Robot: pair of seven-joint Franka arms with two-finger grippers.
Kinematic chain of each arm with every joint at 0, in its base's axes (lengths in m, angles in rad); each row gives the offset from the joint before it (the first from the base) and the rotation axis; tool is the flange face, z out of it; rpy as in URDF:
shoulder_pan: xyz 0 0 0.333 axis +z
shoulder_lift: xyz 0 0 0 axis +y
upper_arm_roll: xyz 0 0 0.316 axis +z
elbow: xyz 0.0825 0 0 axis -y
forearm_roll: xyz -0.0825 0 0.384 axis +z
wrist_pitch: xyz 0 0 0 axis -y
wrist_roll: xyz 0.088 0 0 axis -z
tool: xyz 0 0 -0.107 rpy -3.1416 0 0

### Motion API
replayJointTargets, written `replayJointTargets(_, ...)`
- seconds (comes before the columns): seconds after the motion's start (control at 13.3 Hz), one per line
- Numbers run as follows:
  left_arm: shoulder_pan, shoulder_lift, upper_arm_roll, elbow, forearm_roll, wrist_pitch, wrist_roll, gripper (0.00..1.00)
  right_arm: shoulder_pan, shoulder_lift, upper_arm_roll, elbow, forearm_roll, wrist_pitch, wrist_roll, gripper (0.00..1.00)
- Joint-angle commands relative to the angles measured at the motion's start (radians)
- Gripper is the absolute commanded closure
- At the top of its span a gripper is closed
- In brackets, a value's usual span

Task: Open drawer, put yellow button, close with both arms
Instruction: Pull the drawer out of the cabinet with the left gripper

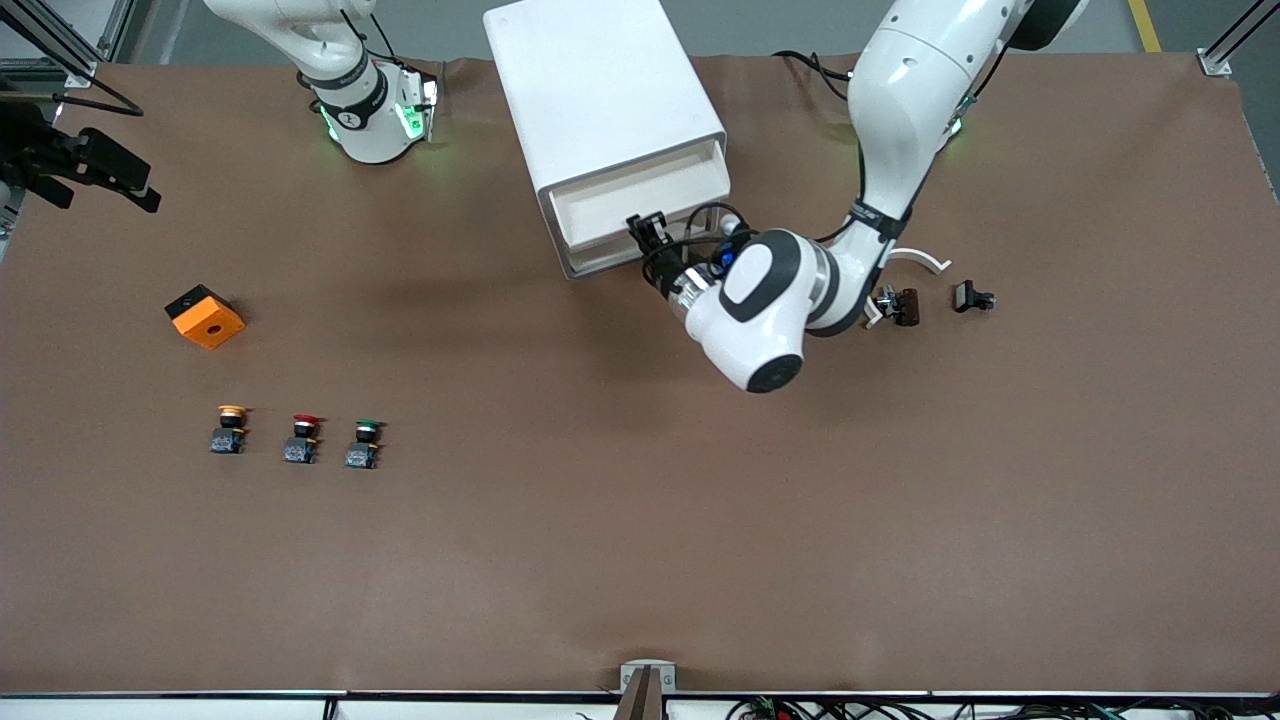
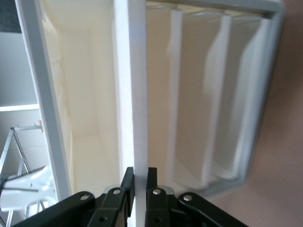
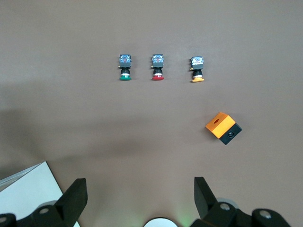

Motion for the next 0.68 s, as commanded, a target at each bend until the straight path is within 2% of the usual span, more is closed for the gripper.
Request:
replayJointTargets(0.0, 0.040, 0.038, 0.007, 0.074, -0.012, 0.030, -0.016, 1.00, -0.013, 0.000, 0.005, 0.025, 0.008, -0.028, 0.011, 0.00)
replayJointTargets(0.15, 0.057, 0.039, 0.007, 0.088, -0.014, 0.049, -0.014, 1.00, -0.019, 0.038, 0.004, 0.032, 0.005, -0.028, 0.014, 0.00)
replayJointTargets(0.3, 0.071, 0.039, 0.007, 0.099, -0.014, 0.067, -0.002, 1.00, -0.007, 0.177, 0.007, 0.045, -0.004, -0.026, 0.014, 0.00)
replayJointTargets(0.38, 0.073, 0.039, 0.007, 0.100, -0.014, 0.076, 0.004, 1.00, -0.014, 0.217, 0.008, 0.070, 0.003, -0.020, -0.005, 0.00)
replayJointTargets(0.45, 0.074, 0.039, 0.007, 0.100, -0.014, 0.087, 0.025, 0.61, -0.018, 0.236, 0.005, 0.076, 0.000, -0.020, -0.011, 0.00)
replayJointTargets(0.53, 0.074, 0.036, 0.007, 0.105, -0.014, 0.092, 0.035, 0.50, -0.012, 0.253, 0.005, 0.079, -0.010, -0.013, -0.020, 0.00)
replayJointTargets(0.6, 0.085, 0.038, 0.007, 0.123, -0.014, 0.092, 0.030, 0.01, -0.007, 0.270, 0.005, 0.073, -0.035, 0.019, -0.019, 0.00)
